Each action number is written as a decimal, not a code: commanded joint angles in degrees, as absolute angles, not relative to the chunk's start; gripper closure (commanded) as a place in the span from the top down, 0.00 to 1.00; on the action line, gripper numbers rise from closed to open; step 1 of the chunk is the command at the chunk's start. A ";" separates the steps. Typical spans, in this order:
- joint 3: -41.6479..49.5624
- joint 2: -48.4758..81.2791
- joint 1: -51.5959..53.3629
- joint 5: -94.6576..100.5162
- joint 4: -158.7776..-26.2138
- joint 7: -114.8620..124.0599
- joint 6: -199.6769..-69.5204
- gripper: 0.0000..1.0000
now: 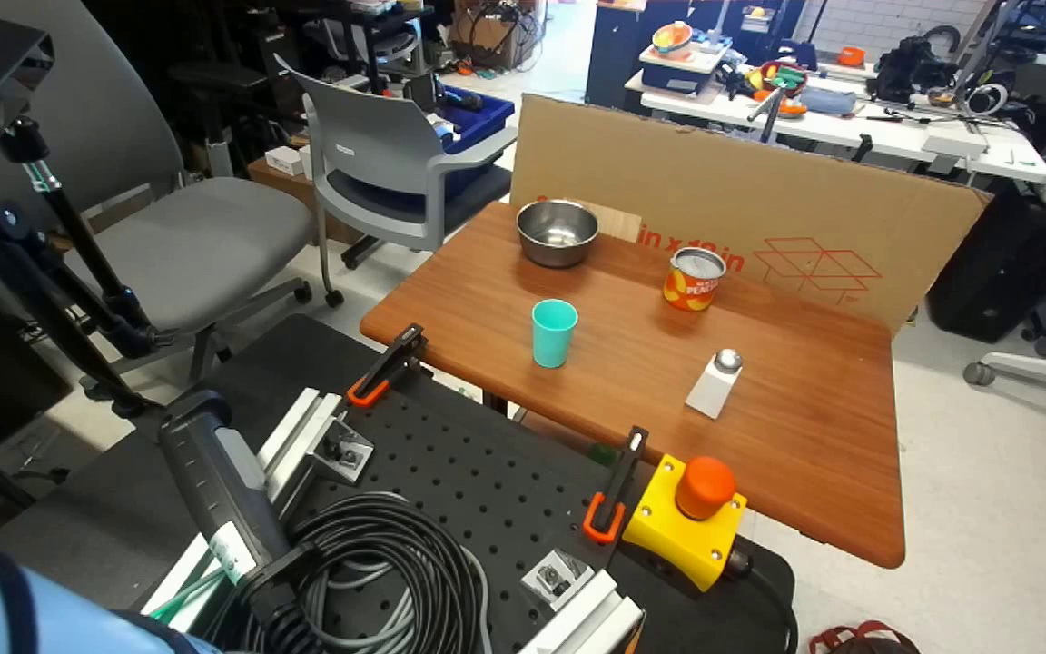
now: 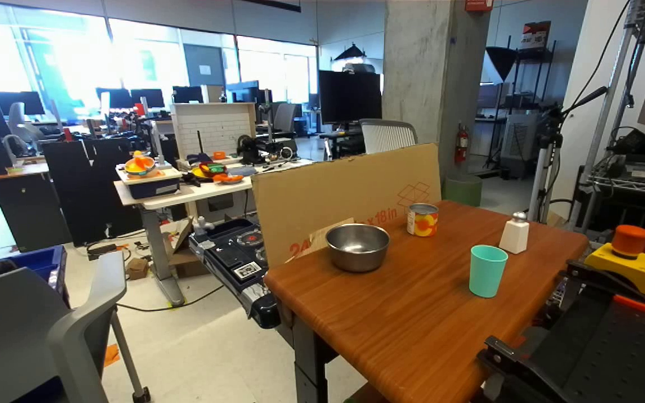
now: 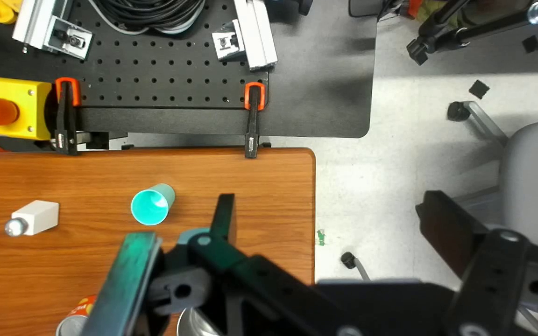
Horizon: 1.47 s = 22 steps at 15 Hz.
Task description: Move the can of corn to the right
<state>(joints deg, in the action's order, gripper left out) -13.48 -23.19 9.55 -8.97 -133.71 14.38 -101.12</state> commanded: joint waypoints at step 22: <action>-0.56 14.07 0.96 -9.30 -112.85 -0.25 -120.26 1.00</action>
<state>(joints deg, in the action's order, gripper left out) -0.81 3.70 1.75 -9.21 -123.18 0.67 -122.52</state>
